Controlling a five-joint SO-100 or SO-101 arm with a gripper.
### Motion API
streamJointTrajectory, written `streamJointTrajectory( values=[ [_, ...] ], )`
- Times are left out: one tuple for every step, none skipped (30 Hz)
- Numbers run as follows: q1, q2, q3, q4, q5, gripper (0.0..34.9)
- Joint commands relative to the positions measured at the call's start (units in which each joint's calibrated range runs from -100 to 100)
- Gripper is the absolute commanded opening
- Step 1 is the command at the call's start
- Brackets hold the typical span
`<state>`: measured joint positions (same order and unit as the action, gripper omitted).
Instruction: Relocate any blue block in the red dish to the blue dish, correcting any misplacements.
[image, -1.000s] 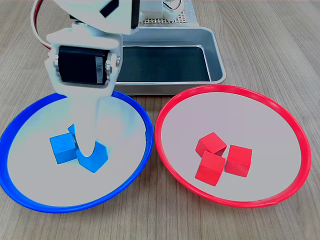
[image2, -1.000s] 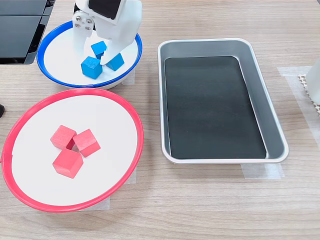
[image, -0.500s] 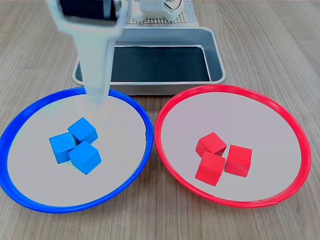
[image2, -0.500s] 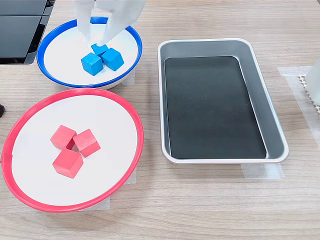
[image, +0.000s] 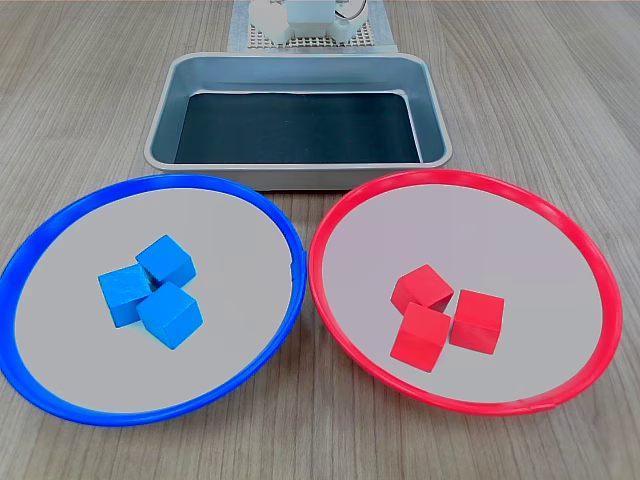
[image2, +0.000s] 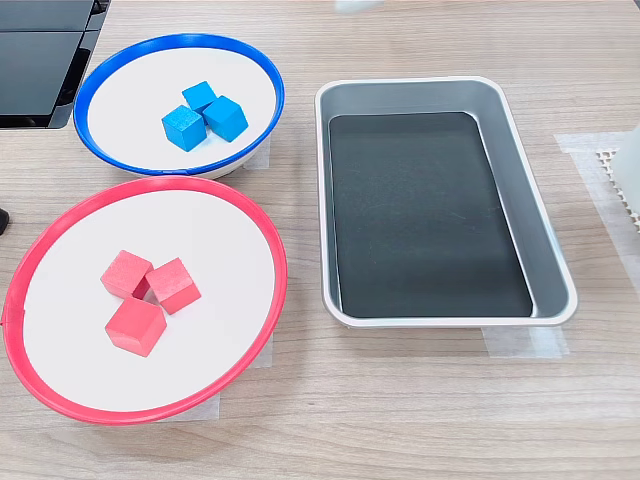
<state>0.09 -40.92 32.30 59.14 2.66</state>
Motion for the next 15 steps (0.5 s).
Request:
streamJointTrajectory(
  values=[
    [-0.8,-16.9,15.4,-4.0,-0.2,0.0],
    [-0.9,-20.5,19.5,-5.1,-0.3,0.0],
    [-1.0,-23.6,22.8,-5.8,-0.4,0.0],
    [-1.1,-26.8,25.9,-5.9,-0.4,0.0],
    [-1.2,-31.4,29.8,-5.5,-0.5,0.0],
    [-1.3,-33.5,31.7,-5.2,-0.5,0.0],
    [-1.5,-37.1,34.7,-4.5,-0.5,0.0],
    [-1.7,-40.0,37.2,-4.0,-0.6,0.0],
    [-1.9,-43.0,39.9,-3.6,-0.8,0.0],
    [-1.9,-45.3,42.1,-3.5,-1.0,0.0],
    [-2.0,-47.5,44.2,-3.3,-1.2,0.0],
    [-2.0,-48.9,45.8,-3.2,-1.4,0.0],
    [-2.0,-50.6,47.8,-3.0,-1.6,0.0],
    [-2.0,-51.6,49.0,-3.0,-1.7,0.0],
    [-2.0,-52.9,50.6,-2.8,-1.8,0.0]
  ],
)
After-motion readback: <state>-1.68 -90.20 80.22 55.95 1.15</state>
